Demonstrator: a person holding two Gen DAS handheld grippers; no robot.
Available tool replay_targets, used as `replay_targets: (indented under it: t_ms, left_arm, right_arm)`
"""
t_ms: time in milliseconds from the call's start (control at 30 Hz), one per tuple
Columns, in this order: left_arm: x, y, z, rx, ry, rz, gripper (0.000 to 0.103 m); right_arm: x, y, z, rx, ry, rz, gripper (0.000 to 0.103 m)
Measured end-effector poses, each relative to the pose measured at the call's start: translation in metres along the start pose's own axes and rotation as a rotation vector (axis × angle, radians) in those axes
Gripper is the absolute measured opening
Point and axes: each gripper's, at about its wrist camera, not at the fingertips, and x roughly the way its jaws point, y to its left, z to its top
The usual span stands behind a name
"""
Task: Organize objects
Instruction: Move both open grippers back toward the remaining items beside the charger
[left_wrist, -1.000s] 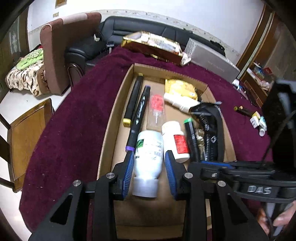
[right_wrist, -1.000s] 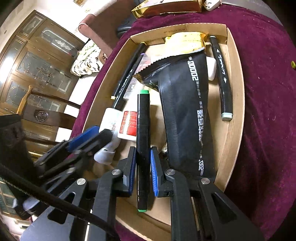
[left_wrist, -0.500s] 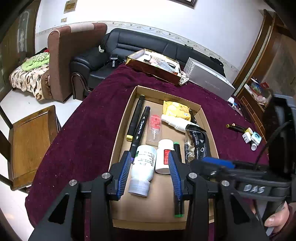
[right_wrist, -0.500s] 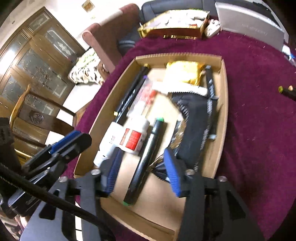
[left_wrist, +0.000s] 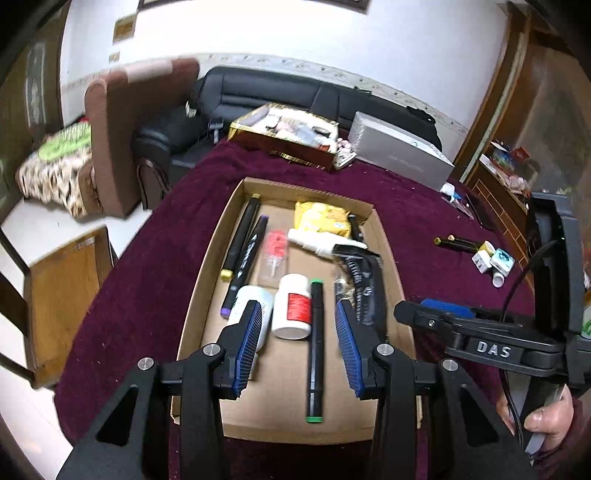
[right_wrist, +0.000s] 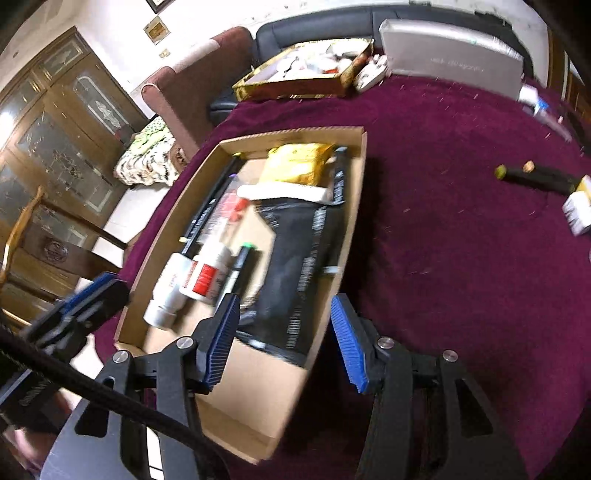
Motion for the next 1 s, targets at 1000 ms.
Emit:
replay_targets:
  t_ms: [1000]
  left_arm:
    - [0.046,-0.191,0.002,0.294,0.086,-0.101,0.036]
  right_arm:
    - [-0.11,-0.182,0.0,0.103,-0.319,-0.527,0.069]
